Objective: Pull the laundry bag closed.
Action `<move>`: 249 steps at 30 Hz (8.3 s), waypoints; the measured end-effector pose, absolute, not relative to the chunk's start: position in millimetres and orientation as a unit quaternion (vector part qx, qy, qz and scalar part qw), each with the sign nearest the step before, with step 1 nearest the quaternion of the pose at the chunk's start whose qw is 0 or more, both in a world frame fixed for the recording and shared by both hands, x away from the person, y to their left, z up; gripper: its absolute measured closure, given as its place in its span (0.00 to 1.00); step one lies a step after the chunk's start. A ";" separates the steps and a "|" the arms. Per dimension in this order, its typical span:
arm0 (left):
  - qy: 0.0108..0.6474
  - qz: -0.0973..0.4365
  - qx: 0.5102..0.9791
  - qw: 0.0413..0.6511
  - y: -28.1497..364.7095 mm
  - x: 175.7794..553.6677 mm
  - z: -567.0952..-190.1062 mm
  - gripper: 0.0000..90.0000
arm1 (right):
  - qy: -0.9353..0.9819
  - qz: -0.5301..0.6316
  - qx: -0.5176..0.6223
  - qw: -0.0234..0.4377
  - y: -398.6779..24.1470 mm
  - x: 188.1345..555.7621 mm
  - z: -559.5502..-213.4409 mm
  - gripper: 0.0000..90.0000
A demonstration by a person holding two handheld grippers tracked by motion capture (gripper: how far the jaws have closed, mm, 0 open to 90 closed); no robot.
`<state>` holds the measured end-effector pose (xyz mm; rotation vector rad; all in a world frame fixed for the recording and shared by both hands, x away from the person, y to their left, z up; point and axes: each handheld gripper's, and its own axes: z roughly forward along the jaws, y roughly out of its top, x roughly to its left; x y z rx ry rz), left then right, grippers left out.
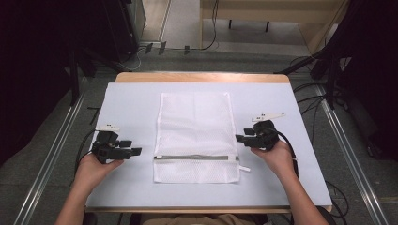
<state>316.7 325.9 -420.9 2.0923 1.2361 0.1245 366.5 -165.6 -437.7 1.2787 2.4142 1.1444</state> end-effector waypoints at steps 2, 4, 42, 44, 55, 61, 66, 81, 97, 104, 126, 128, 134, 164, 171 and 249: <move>0.481 0.043 0.805 0.345 324.2 319.1 -422.3 0.42 | 0.812 0.387 0.428 0.090 -165.3 366.5 -437.6 0.58; 0.484 0.041 0.806 0.338 321.7 320.0 -423.4 0.42 | 0.812 0.391 0.424 0.086 -164.0 366.5 -438.1 0.57; 0.461 0.039 0.809 0.363 317.7 317.0 -418.8 0.41 | 0.832 0.366 0.413 0.055 -148.3 362.3 -439.7 0.56; 0.462 0.038 0.807 0.366 317.8 317.2 -417.7 0.41 | 0.835 0.365 0.409 0.054 -144.3 361.1 -437.2 0.56; 0.453 0.032 0.813 0.364 314.5 321.4 -418.2 0.42 | 0.846 0.364 0.386 0.045 -116.2 355.5 -424.5 0.59; 0.450 0.034 0.813 0.369 313.0 322.0 -418.1 0.42 | 0.854 0.364 0.371 0.035 -97.3 352.2 -422.0 0.61; 0.446 0.030 0.814 0.371 311.7 322.7 -418.2 0.42 | 0.856 0.368 0.361 0.033 -87.5 350.3 -420.8 0.61; 0.442 0.041 0.811 0.382 308.5 319.8 -413.6 0.44 | 0.870 0.374 0.320 0.018 -52.1 342.9 -415.4 0.64; 0.457 0.036 0.803 0.380 316.9 305.4 -415.8 0.46 | 0.884 0.374 0.279 -0.006 -12.6 340.5 -418.9 0.66; 0.463 0.037 0.802 0.376 320.0 299.4 -417.2 0.46 | 0.888 0.375 0.265 -0.013 0.1 341.4 -421.6 0.67; 0.475 0.039 0.795 0.376 328.5 287.7 -419.6 0.45 | 0.896 0.371 0.241 -0.034 36.4 340.4 -429.5 0.69; 0.475 0.038 0.795 0.376 328.5 287.6 -419.7 0.45 | 0.898 0.367 0.240 -0.036 39.1 340.3 -430.7 0.70; 0.476 0.039 0.795 0.374 328.7 287.4 -420.3 0.46 | 0.898 0.368 0.236 -0.048 49.8 339.8 -438.6 0.71; 0.460 0.036 0.805 0.373 323.3 294.5 -422.1 0.46 | 0.899 0.358 0.244 -0.073 84.2 341.6 -459.7 0.80; 0.459 0.034 0.806 0.373 322.0 296.8 -422.6 0.46 | 0.897 0.360 0.246 -0.074 90.4 343.1 -460.4 0.85; 0.384 -0.066 0.857 0.337 275.3 320.1 -440.0 0.96 | 0.905 0.374 0.189 -0.073 80.9 343.3 -420.6 0.97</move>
